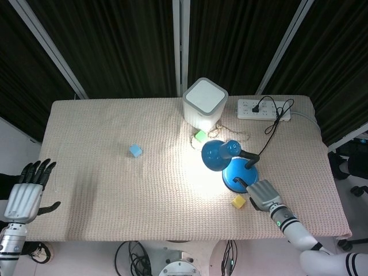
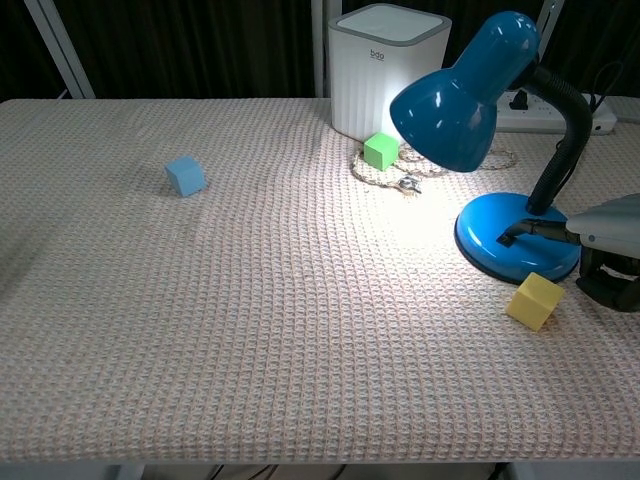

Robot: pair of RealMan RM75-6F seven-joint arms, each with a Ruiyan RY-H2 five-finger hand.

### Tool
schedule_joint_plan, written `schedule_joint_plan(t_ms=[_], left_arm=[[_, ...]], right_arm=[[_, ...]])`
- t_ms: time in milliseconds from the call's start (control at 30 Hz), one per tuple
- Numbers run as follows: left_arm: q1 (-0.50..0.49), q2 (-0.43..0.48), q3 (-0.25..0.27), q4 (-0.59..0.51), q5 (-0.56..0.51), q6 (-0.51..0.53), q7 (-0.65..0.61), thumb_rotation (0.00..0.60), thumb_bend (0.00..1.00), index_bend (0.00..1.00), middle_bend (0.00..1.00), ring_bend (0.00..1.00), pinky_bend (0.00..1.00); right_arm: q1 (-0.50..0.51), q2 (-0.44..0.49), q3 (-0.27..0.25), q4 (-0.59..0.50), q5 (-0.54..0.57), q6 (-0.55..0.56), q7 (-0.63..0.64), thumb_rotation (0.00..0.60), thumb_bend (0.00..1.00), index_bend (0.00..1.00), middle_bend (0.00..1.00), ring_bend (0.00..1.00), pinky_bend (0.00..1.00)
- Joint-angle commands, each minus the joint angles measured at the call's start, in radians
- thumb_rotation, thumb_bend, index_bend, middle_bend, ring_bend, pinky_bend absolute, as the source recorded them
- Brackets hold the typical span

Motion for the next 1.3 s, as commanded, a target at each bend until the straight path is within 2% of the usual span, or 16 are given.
schedule_joint_plan(t_ms=[33, 267, 433, 533, 633, 733, 767, 833, 900, 967, 1033, 1100, 1200, 1300], left_arm=[[0.000, 0.001, 0.000, 0.000, -0.001, -0.002, -0.002, 0.600, 0.06, 0.04, 0.01, 0.00, 0.03], [-0.001, 0.001, 0.000, 0.003, -0.003, -0.003, -0.001, 0.600, 0.06, 0.04, 0.01, 0.00, 0.03], [0.001, 0.004, -0.001, -0.004, -0.001, 0.003, 0.000, 0.600, 0.06, 0.04, 0.01, 0.00, 0.03], [0.003, 0.014, -0.002, -0.016, 0.004, 0.011, -0.001, 0.600, 0.06, 0.04, 0.01, 0.00, 0.03], [0.003, 0.020, -0.003, -0.024, 0.007, 0.014, 0.005, 0.600, 0.06, 0.04, 0.01, 0.00, 0.03], [-0.001, 0.018, -0.001, -0.030, 0.010, 0.007, 0.016, 0.600, 0.06, 0.04, 0.01, 0.00, 0.03], [-0.003, 0.016, 0.002, -0.032, 0.013, 0.004, 0.023, 0.600, 0.06, 0.04, 0.01, 0.00, 0.03], [-0.005, 0.013, 0.006, -0.037, 0.014, -0.004, 0.036, 0.600, 0.06, 0.04, 0.01, 0.00, 0.03], [-0.007, 0.011, 0.009, -0.045, 0.015, -0.009, 0.046, 0.600, 0.06, 0.04, 0.01, 0.00, 0.03], [-0.006, 0.010, 0.010, -0.055, 0.018, -0.006, 0.053, 0.600, 0.06, 0.04, 0.01, 0.00, 0.03], [-0.002, 0.011, 0.010, -0.061, 0.027, 0.007, 0.055, 0.600, 0.06, 0.04, 0.01, 0.00, 0.03], [0.003, 0.014, 0.009, -0.061, 0.031, 0.019, 0.053, 0.600, 0.06, 0.04, 0.01, 0.00, 0.03], [0.008, 0.015, 0.004, -0.055, 0.037, 0.038, 0.030, 0.600, 0.06, 0.04, 0.01, 0.00, 0.03], [0.011, 0.008, 0.002, -0.036, 0.050, 0.053, 0.005, 0.600, 0.06, 0.04, 0.01, 0.00, 0.03]], right_arm=[[0.010, 0.002, -0.009, 0.000, 0.015, -0.003, -0.003, 0.600, 0.58, 0.00, 0.81, 0.84, 0.85], [0.017, 0.006, -0.016, -0.001, 0.014, 0.016, 0.016, 0.600, 0.58, 0.00, 0.81, 0.84, 0.85], [-0.023, 0.049, -0.030, -0.057, -0.099, 0.128, 0.018, 0.600, 0.58, 0.00, 0.81, 0.84, 0.85], [-0.084, 0.127, -0.073, -0.128, -0.199, 0.227, 0.022, 0.600, 0.58, 0.00, 0.80, 0.84, 0.85], [-0.172, 0.228, -0.141, -0.183, -0.336, 0.329, 0.073, 0.600, 0.56, 0.00, 0.79, 0.83, 0.85], [-0.301, 0.298, -0.201, -0.161, -0.499, 0.517, 0.116, 0.600, 0.55, 0.00, 0.79, 0.83, 0.85], [-0.359, 0.307, -0.208, -0.135, -0.538, 0.607, 0.132, 0.600, 0.54, 0.00, 0.79, 0.83, 0.84], [-0.430, 0.311, -0.197, -0.096, -0.556, 0.718, 0.177, 0.600, 0.53, 0.00, 0.79, 0.82, 0.84], [-0.485, 0.298, -0.156, -0.034, -0.543, 0.808, 0.252, 0.600, 0.49, 0.00, 0.76, 0.77, 0.81], [-0.518, 0.267, -0.114, 0.039, -0.521, 0.852, 0.328, 0.600, 0.42, 0.00, 0.66, 0.65, 0.67], [-0.537, 0.227, -0.085, 0.119, -0.527, 0.869, 0.407, 0.600, 0.30, 0.00, 0.31, 0.26, 0.30], [-0.552, 0.187, -0.063, 0.189, -0.548, 0.894, 0.448, 0.600, 0.18, 0.00, 0.05, 0.02, 0.06], [-0.566, 0.142, -0.033, 0.257, -0.570, 0.911, 0.516, 0.600, 0.08, 0.00, 0.00, 0.00, 0.00], [-0.568, 0.131, -0.012, 0.271, -0.559, 0.884, 0.537, 0.600, 0.05, 0.00, 0.00, 0.00, 0.00]])
